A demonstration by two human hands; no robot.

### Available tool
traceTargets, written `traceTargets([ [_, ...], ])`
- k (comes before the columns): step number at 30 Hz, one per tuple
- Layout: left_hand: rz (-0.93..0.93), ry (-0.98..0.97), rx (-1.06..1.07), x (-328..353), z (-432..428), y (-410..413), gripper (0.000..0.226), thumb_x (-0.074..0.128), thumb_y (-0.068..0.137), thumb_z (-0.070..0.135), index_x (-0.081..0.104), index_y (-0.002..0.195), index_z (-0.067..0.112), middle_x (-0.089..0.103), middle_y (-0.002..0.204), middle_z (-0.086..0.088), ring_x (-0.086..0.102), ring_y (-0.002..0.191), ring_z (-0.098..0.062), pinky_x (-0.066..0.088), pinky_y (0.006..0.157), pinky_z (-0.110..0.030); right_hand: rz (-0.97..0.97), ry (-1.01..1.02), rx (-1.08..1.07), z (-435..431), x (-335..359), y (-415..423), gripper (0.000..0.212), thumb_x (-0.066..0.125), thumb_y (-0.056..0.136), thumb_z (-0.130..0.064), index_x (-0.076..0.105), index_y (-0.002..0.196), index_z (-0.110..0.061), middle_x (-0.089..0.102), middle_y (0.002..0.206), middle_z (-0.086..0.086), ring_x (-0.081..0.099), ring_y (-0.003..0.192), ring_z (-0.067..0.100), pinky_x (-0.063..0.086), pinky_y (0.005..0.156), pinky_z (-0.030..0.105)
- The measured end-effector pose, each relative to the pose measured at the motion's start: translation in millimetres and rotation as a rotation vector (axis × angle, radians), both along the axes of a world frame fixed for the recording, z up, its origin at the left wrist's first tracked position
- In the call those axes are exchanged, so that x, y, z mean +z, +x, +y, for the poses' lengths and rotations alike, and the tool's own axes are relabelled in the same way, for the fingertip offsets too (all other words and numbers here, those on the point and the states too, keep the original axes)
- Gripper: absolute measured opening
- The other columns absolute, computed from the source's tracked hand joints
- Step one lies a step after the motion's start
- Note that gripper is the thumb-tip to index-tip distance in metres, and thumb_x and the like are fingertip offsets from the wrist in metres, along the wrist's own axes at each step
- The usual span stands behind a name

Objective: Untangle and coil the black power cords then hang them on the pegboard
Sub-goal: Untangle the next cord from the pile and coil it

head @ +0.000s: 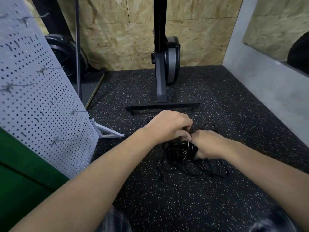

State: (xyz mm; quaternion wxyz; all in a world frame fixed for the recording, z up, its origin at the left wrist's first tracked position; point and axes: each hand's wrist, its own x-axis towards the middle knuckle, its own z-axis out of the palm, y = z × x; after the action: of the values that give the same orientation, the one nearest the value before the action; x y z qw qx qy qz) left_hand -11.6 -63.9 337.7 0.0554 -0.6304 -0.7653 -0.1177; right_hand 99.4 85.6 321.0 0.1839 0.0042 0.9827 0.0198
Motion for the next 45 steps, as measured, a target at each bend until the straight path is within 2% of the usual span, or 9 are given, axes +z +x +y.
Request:
traceTargets([
  [8,-1.01,0.132,0.201,-10.8,-29.5,-35.2,0.018,0.079,0.091,0.026,0.082,0.081,0.011,0.075,0.079,-0.009,0.067,0.079,-0.01,0.054,0.079,-0.032,0.304,-0.502,0.078,-8.5,28.0,19.3,0.029,0.084,0.082,-0.027,0.058,0.093,-0.028,0.066,0.077,-0.009,0.065,0.069,0.005,0.055,0.064,0.034],
  [10,-1.079,0.144,0.224,-16.1,-28.5,-33.3,0.034,0.065,0.099,0.002,0.082,0.074,0.018,0.071,0.07,0.008,0.065,0.072,-0.002,0.053,0.075,-0.024,0.39,-0.523,0.039,-9.6,37.4,20.9,0.03,0.084,0.08,-0.027,0.059,0.097,-0.026,0.067,0.077,-0.009,0.065,0.07,0.004,0.057,0.064,0.036],
  [14,-1.234,0.169,0.214,-20.1,-21.0,-30.6,0.068,0.04,0.099,-0.017,0.071,0.048,0.017,0.061,0.054,0.009,0.055,0.048,0.0,0.047,0.05,-0.015,0.481,-0.422,-0.067,-10.0,52.0,24.9,0.046,0.082,0.081,-0.032,0.05,0.115,-0.032,0.063,0.077,-0.012,0.06,0.068,0.005,0.049,0.064,0.031],
  [18,-1.23,0.192,0.29,-36.0,-35.9,-35.5,0.057,0.044,0.102,-0.012,0.067,0.062,0.021,0.059,0.051,0.015,0.054,0.047,0.003,0.045,0.05,-0.012,0.52,-0.274,0.055,-15.8,55.6,29.7,0.054,0.077,0.084,-0.035,0.049,0.129,-0.033,0.057,0.075,-0.019,0.055,0.068,0.001,0.04,0.064,0.024],
  [24,-1.286,0.212,0.304,-38.8,-45.0,-17.5,0.046,0.059,0.097,-0.009,0.067,0.069,0.026,0.062,0.054,0.018,0.057,0.055,0.008,0.045,0.059,-0.013,0.529,-0.61,0.034,-14.4,49.9,29.6,0.058,0.081,0.085,-0.025,0.052,0.134,-0.037,0.067,0.09,-0.018,0.065,0.083,0.001,0.048,0.068,0.02],
  [29,-1.179,0.164,0.374,-37.5,-26.9,-7.4,0.038,0.051,0.11,0.032,0.069,0.078,0.023,0.048,0.056,0.014,0.039,0.051,-0.006,0.033,0.052,-0.024,0.664,-0.631,-0.095,-4.6,40.9,15.3,0.055,0.075,0.091,-0.037,0.046,0.138,-0.037,0.064,0.104,-0.02,0.064,0.088,0.0,0.051,0.075,0.028],
  [34,-0.8,-0.018,0.416,-47.6,-12.3,4.7,0.031,0.042,0.113,0.034,0.063,0.095,0.021,0.056,0.074,0.004,0.049,0.061,-0.016,0.04,0.057,-0.029,0.71,-0.435,-0.348,36.2,20.4,-12.7,0.064,0.076,0.092,-0.042,0.044,0.143,-0.021,0.07,0.115,0.007,0.067,0.101,0.032,0.057,0.089,0.054],
  [39,-0.582,-0.168,0.43,-39.8,-6.7,10.0,0.03,0.042,0.113,0.026,0.066,0.112,0.008,0.063,0.097,-0.008,0.051,0.058,-0.013,0.036,0.05,-0.023,0.539,-0.165,-0.467,59.2,-13.1,-23.1,0.069,0.075,0.091,-0.05,0.045,0.146,-0.019,0.071,0.112,0.017,0.068,0.102,0.041,0.056,0.084,0.049],
  [45,-0.146,-0.177,0.271,-11.1,-8.0,1.3,0.02,0.061,0.105,0.031,0.069,0.103,0.012,0.069,0.099,-0.005,0.067,0.086,-0.024,0.058,0.079,-0.043,0.279,-0.045,-0.39,48.4,-35.8,-21.7,0.059,0.082,0.086,-0.047,0.055,0.133,-0.024,0.069,0.11,0.008,0.07,0.099,0.031,0.058,0.08,0.042],
])
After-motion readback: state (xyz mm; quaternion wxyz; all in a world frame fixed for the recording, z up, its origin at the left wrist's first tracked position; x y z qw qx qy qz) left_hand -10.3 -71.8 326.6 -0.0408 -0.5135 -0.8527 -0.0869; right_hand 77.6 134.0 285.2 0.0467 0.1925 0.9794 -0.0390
